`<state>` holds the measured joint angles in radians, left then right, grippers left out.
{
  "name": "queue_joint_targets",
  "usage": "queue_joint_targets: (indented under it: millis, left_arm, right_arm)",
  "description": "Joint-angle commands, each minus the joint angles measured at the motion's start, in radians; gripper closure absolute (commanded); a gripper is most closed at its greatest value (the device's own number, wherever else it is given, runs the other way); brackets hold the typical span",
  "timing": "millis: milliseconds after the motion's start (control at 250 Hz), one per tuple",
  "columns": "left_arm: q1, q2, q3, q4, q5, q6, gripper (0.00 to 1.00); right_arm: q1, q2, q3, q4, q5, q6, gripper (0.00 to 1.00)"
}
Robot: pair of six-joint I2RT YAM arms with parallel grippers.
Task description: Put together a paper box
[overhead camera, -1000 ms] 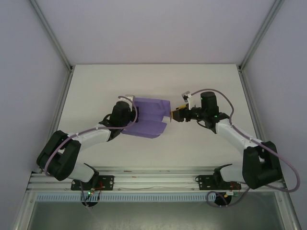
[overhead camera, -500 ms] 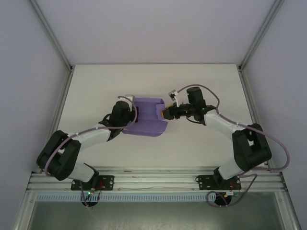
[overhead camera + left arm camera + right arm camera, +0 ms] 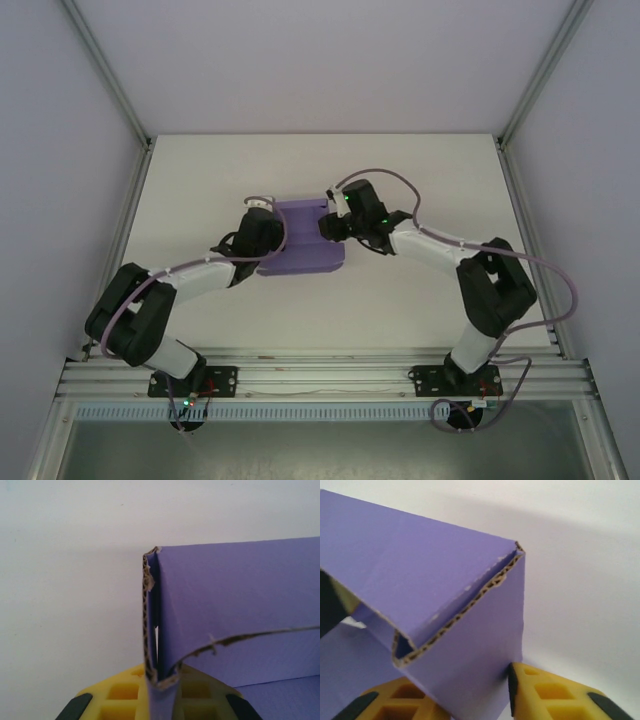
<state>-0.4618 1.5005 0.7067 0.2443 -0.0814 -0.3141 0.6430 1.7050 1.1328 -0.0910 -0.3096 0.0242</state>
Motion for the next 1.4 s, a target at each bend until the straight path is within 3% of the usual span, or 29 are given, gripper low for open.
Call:
queue_joint_targets:
  millis: [0, 180, 392, 568, 756, 979, 1115, 1283, 1395]
  left_arm:
    - [-0.019, 0.003, 0.041, 0.001, 0.011, -0.015, 1.00]
    - [-0.035, -0.019, 0.039, 0.003, 0.013, -0.033, 1.00]
    - [-0.052, -0.033, 0.070, -0.060, -0.059, -0.096, 1.00]
    - [-0.052, -0.028, 0.083, -0.083, -0.095, -0.147, 1.00]
    - [-0.052, 0.008, 0.112, -0.118, -0.106, -0.180, 1.00]
    - [-0.052, 0.030, 0.139, -0.129, -0.094, -0.184, 1.00]
    - [-0.052, 0.038, 0.144, -0.115, -0.060, -0.174, 1.00]
    - [-0.053, 0.038, 0.139, -0.102, -0.053, -0.169, 1.00]
    - [-0.054, 0.035, 0.137, -0.090, -0.045, -0.158, 1.00]
  right_arm:
    - [0.049, 0.026, 0.049, -0.019, 0.230, 0.051, 0.73]
    - [0.076, 0.084, 0.101, -0.030, 0.467, 0.135, 0.84]
    - [0.087, 0.151, 0.138, -0.090, 0.766, 0.208, 1.00]
    - [0.086, 0.219, 0.209, -0.234, 1.014, 0.266, 1.00]
    - [0.080, 0.279, 0.259, -0.281, 1.175, 0.300, 1.00]
    - [0.058, 0.252, 0.165, -0.006, 0.965, 0.132, 1.00]
    - [0.055, 0.172, 0.036, 0.228, 0.756, -0.007, 0.83]
    - [0.048, 0.058, -0.040, 0.250, 0.493, -0.044, 0.56]
    - [0.043, 0.000, -0.089, 0.269, 0.379, -0.050, 0.48]
